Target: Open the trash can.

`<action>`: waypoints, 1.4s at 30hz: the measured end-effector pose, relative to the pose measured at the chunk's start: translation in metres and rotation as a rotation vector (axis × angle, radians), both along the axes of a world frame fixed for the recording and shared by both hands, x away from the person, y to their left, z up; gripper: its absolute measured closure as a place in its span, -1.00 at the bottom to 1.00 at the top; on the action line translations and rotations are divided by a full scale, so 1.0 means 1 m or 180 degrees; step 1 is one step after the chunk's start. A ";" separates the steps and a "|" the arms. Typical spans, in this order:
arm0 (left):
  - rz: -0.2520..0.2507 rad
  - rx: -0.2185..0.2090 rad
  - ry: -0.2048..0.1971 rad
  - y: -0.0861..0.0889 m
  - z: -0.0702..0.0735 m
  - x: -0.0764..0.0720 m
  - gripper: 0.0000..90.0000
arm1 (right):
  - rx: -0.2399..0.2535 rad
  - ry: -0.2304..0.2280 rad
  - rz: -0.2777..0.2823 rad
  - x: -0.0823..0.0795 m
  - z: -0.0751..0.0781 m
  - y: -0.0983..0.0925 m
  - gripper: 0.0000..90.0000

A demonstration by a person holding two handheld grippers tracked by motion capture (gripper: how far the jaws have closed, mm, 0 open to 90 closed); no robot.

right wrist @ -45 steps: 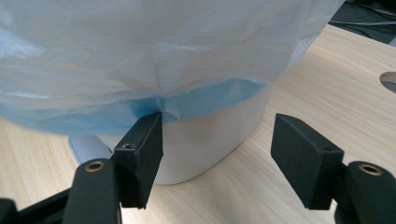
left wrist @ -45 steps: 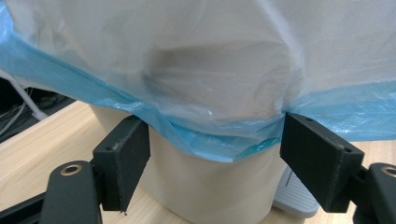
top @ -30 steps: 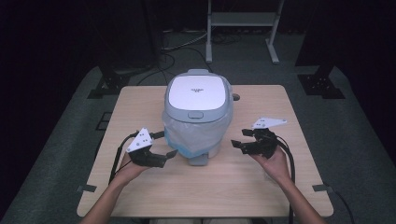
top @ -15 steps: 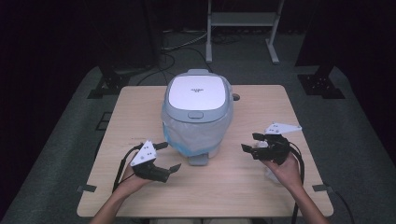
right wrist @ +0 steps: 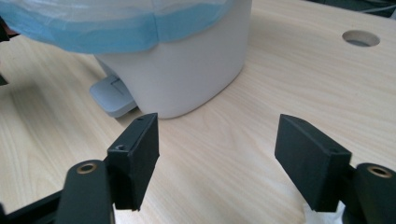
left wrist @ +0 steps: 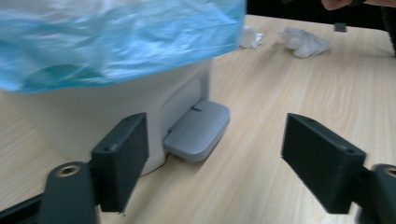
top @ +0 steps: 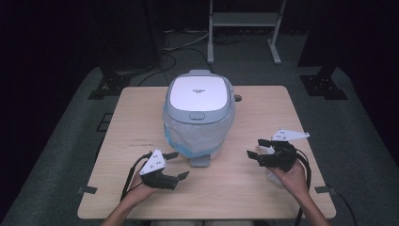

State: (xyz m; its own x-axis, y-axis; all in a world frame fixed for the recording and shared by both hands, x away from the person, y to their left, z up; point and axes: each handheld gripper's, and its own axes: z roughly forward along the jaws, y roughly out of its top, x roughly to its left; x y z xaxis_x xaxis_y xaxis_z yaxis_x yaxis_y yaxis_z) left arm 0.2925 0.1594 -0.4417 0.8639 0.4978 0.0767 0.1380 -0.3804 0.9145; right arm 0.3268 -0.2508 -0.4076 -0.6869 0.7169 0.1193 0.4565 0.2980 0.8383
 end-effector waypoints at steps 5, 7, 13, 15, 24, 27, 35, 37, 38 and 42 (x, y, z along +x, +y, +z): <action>0.0002 0.0056 0.0036 -0.011 -0.005 0.000 -0.39 | 0.0016 -0.0025 0.0007 -0.004 0.001 -0.002 -0.36; -0.0044 0.0049 0.0058 -0.014 -0.008 0.001 -0.25 | 0.0042 -0.0034 -0.0002 -0.006 -0.001 -0.002 -0.36; -0.0064 0.0117 0.0115 -0.023 -0.014 0.005 -0.07 | -0.0015 0.0044 -0.0010 -0.010 -0.009 -0.004 -0.37; 0.0017 0.0139 0.0158 -0.026 -0.015 0.008 0.02 | 0.0047 0.0031 -0.0019 -0.010 -0.008 -0.006 -0.37; 0.0032 0.0257 0.0158 -0.040 -0.019 0.017 0.38 | 0.0082 0.0043 -0.0056 -0.011 -0.008 -0.010 -0.37; 0.0058 0.0307 0.0134 -0.045 -0.020 0.020 0.53 | 0.0104 0.0043 -0.0053 -0.011 -0.008 -0.010 -0.37; 0.0229 0.0361 0.0142 -0.053 -0.025 0.030 0.61 | 0.0102 0.0056 -0.0061 -0.012 -0.011 -0.011 -0.36; 0.0262 0.0321 0.0180 -0.053 -0.026 0.031 0.61 | 0.0098 0.0062 -0.0062 -0.012 -0.012 -0.011 -0.36; 0.0284 0.0324 0.0177 -0.054 -0.026 0.032 0.62 | 0.0095 0.0058 -0.0067 -0.012 -0.012 -0.011 -0.36; 0.0367 0.0325 0.0155 -0.058 -0.027 0.033 0.61 | 0.0096 0.0052 -0.0068 -0.013 -0.011 -0.011 -0.36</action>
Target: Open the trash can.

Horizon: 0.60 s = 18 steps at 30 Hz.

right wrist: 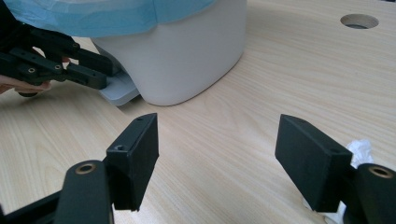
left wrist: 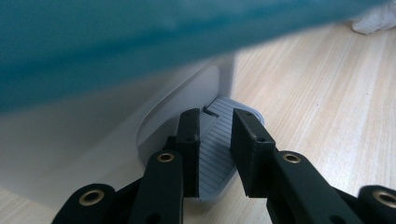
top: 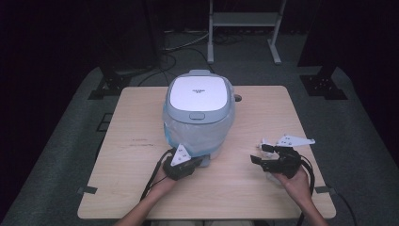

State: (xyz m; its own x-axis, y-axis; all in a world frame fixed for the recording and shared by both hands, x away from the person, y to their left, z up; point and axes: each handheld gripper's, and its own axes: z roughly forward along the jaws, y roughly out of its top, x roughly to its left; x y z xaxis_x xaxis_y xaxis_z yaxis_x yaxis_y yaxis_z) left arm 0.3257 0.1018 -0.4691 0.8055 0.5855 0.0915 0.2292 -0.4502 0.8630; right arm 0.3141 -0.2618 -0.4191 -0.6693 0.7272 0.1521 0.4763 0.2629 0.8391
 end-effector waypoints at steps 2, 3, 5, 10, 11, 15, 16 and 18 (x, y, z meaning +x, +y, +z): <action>0.0042 -0.0019 -0.0006 0.000 -0.001 0.001 0.60 | -0.0001 0.0000 0.0007 0.000 0.000 0.001 -0.36; 0.0039 -0.0043 0.0004 0.001 -0.002 0.002 0.57 | -0.0006 -0.0001 0.0012 0.000 -0.001 0.001 -0.36; 0.0029 -0.0090 0.0031 0.003 -0.003 0.003 0.54 | -0.0019 0.0005 0.0018 0.000 -0.001 0.002 -0.36; 0.0112 -0.0088 -0.0038 0.001 -0.005 -0.001 0.51 | -0.0046 0.0009 0.0032 0.000 -0.003 0.005 -0.36; 0.0127 -0.0097 -0.0027 0.001 -0.005 -0.001 0.51 | -0.0045 0.0012 0.0032 0.000 -0.003 0.005 -0.36; 0.0170 -0.0089 -0.0018 0.000 -0.005 -0.002 0.53 | -0.0035 0.0006 0.0032 0.000 -0.002 0.005 -0.36; 0.0184 -0.0098 -0.0003 0.000 -0.005 -0.002 0.54 | -0.0034 0.0007 0.0031 0.000 -0.003 0.005 -0.36; 0.0224 -0.0117 -0.0031 -0.001 -0.007 -0.003 0.55 | -0.0027 0.0011 0.0030 0.000 -0.003 0.005 -0.36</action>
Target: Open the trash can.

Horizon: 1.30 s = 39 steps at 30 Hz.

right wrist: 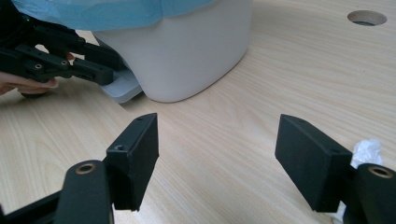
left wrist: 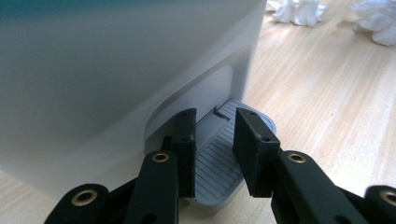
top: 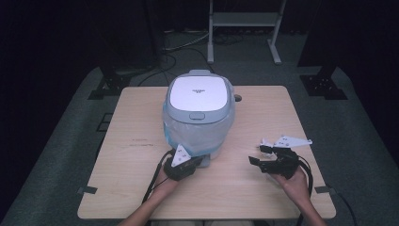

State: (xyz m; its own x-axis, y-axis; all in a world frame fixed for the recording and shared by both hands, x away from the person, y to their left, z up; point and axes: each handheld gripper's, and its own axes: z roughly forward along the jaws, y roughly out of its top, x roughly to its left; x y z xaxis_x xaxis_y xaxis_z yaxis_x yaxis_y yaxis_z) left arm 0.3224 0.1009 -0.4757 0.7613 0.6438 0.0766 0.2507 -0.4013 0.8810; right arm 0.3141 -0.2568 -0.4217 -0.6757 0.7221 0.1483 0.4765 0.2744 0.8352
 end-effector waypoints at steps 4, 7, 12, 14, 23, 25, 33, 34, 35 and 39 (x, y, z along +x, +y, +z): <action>0.0031 -0.0055 0.0014 0.001 -0.002 0.000 0.51 | -0.0012 -0.0011 0.0018 -0.001 0.001 0.002 -0.36; 0.0031 -0.0034 0.0019 0.000 -0.002 0.000 0.51 | -0.0016 -0.0028 0.0017 -0.002 0.002 0.002 -0.36; 0.0010 -0.0035 0.0046 0.001 -0.002 0.001 0.52 | -0.0011 -0.0053 -0.0027 -0.004 0.005 -0.003 -0.36; -0.0004 -0.0031 0.0049 0.001 -0.002 0.001 0.52 | 0.0011 -0.0062 -0.0049 -0.004 0.005 -0.006 -0.36; -0.0011 0.0016 0.0075 -0.001 -0.002 0.002 0.56 | 0.0048 -0.0066 -0.0135 -0.005 0.007 -0.015 -0.36; -0.0016 0.0055 0.0078 -0.002 -0.003 0.002 0.56 | 0.0038 -0.0066 -0.0134 -0.005 0.007 -0.015 -0.36; -0.0040 0.0331 0.0132 -0.008 -0.004 0.004 0.56 | 0.0001 -0.0068 -0.0145 -0.006 0.007 -0.016 -0.36; -0.0037 0.0331 0.0118 -0.008 -0.004 0.003 0.55 | -0.0003 -0.0065 -0.0157 -0.006 0.007 -0.017 -0.36; -0.0034 0.0333 0.0116 -0.008 -0.004 0.004 0.55 | -0.0008 -0.0067 -0.0157 -0.006 0.007 -0.018 -0.37; -0.0031 0.0365 0.0127 -0.009 -0.004 0.004 0.54 | -0.0003 -0.0028 -0.0177 -0.005 0.006 -0.022 -0.37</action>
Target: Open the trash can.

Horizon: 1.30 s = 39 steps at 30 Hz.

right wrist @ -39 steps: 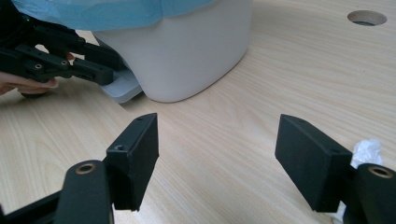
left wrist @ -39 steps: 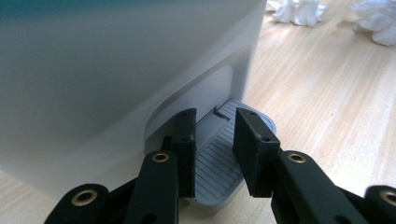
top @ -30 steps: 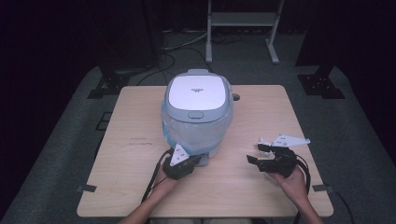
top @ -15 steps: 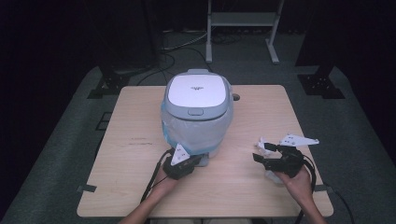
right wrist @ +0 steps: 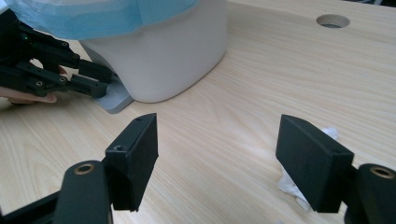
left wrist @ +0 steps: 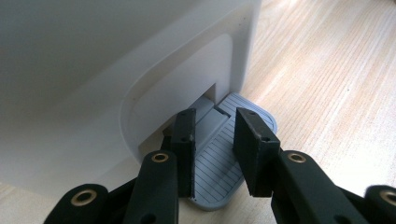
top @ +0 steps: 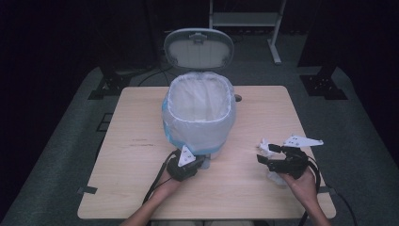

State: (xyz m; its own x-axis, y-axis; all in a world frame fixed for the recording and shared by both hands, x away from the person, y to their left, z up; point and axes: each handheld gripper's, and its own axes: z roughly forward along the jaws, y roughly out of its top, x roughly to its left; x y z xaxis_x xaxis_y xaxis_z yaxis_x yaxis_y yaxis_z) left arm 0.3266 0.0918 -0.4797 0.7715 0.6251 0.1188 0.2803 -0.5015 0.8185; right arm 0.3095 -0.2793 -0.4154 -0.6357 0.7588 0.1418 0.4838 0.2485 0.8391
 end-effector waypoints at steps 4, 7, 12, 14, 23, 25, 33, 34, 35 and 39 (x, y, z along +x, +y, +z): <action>0.0005 -0.0020 0.0009 0.000 0.000 0.000 0.54 | -0.0035 0.0022 -0.0059 0.001 -0.001 -0.006 -0.38; 0.0012 -0.0045 0.0032 0.000 0.000 0.001 0.53 | -0.0046 0.0048 -0.0094 0.002 -0.002 -0.010 -0.38; 0.0011 -0.0061 0.0060 0.001 0.000 0.002 0.52 | -0.0158 0.0076 -0.0146 0.004 -0.005 -0.015 -0.38; 0.0012 -0.0060 0.0056 0.001 0.000 0.002 0.52 | -0.0171 0.0099 -0.0173 0.006 -0.007 -0.017 -0.38; 0.0013 -0.0060 0.0053 0.001 0.000 0.002 0.52 | -0.0303 0.0234 -0.0205 0.012 -0.015 -0.028 -0.24; 0.0014 -0.0060 0.0052 0.001 0.000 0.002 0.52 | -0.0311 0.0284 -0.0177 0.012 -0.016 -0.031 -0.19; 0.0013 -0.0061 0.0053 0.001 0.000 0.002 0.52 | -0.0393 0.0473 -0.0067 0.013 -0.022 -0.036 -0.01; 0.0010 -0.0058 0.0055 0.001 0.000 0.002 0.52 | -0.0422 0.0522 -0.0041 0.014 -0.026 -0.035 0.05; 0.0011 -0.0059 0.0056 0.001 0.000 0.002 0.52 | -0.0453 0.0577 -0.0028 0.015 -0.028 -0.034 0.08; 0.0011 -0.0062 0.0055 0.001 0.000 0.002 0.52 | -0.0579 0.0793 0.0031 0.019 -0.037 -0.029 0.36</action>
